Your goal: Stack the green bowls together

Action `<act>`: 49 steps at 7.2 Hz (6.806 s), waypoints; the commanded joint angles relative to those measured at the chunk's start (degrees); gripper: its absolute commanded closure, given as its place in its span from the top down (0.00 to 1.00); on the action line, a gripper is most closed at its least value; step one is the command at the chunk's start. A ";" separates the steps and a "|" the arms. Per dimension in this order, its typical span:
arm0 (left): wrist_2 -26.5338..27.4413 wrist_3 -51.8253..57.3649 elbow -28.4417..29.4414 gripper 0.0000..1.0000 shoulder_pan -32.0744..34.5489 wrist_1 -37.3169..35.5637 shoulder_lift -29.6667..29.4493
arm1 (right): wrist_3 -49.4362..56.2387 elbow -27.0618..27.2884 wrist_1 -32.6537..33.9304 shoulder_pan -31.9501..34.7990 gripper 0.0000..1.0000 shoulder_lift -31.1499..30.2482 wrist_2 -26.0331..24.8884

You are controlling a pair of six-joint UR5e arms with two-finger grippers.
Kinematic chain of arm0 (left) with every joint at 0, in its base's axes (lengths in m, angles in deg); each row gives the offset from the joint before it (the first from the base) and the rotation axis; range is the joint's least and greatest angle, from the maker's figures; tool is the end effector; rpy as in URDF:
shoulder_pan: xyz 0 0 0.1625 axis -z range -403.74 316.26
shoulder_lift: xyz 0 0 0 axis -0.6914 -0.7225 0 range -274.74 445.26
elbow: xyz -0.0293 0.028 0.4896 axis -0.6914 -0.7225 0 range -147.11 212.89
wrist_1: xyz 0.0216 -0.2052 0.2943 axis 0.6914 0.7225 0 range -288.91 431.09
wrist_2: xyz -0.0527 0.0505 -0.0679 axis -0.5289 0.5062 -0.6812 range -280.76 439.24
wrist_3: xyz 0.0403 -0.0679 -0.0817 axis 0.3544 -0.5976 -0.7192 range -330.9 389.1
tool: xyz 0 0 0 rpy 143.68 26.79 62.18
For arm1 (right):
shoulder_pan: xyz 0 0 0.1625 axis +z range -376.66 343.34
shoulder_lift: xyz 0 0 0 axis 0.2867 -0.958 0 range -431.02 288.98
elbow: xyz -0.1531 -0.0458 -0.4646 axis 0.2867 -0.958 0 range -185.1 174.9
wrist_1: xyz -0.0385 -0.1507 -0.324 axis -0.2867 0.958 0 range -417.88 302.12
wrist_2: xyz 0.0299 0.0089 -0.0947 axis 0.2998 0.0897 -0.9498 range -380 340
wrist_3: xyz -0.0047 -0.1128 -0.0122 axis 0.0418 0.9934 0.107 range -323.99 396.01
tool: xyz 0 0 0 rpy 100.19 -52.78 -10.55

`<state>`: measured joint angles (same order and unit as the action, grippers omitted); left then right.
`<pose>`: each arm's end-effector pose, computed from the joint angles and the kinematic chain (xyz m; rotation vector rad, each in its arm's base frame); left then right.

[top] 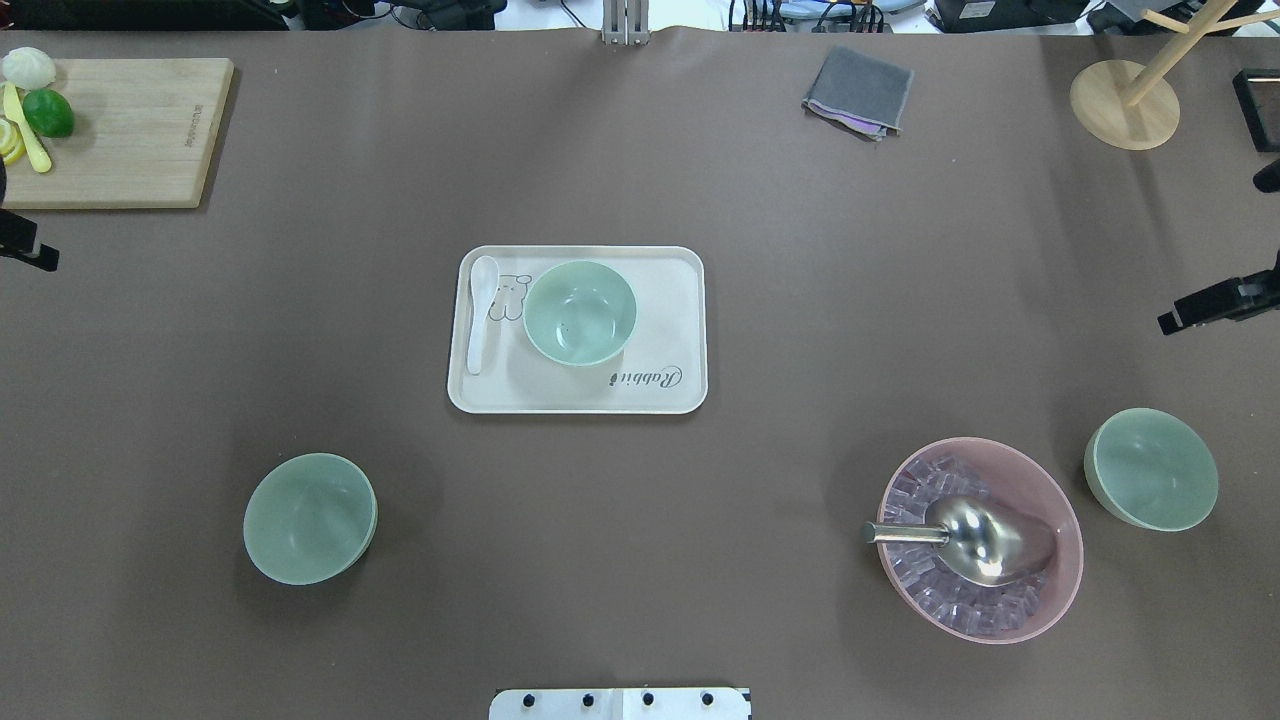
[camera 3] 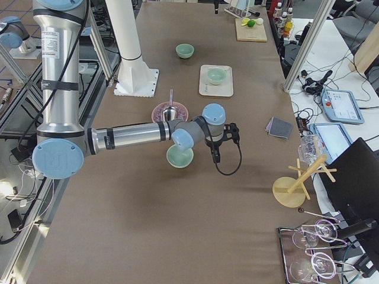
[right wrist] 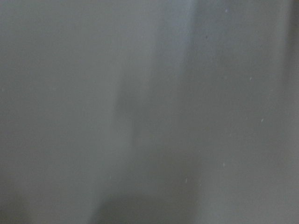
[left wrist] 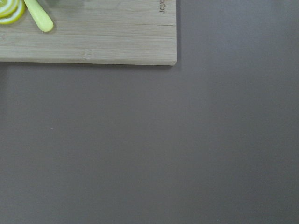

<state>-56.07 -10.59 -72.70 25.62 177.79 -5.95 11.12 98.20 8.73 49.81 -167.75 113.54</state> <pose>0.1120 -0.4463 0.5688 0.0927 0.9398 -0.0763 -0.1097 -0.3902 0.6338 0.1491 -0.8804 -0.1763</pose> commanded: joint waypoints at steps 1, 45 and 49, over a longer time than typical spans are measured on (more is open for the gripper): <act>2.14 -8.26 -2.06 0.94 -5.35 0.00 -1.94 | 0.28 2.18 -5.39 -4.57 0.86 -7.47 -0.81; 8.78 -32.55 -11.05 0.00 -29.85 -0.88 -5.62 | -37.45 -9.20 11.95 -19.64 1.00 41.66 -7.17; 9.00 -33.86 2.11 0.00 -27.00 -12.13 -30.65 | -21.13 -4.86 12.49 -7.08 1.00 29.27 0.93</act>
<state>-47.70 -43.76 -74.54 -1.53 166.75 -31.10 -16.21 92.39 21.18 39.33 -134.27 113.19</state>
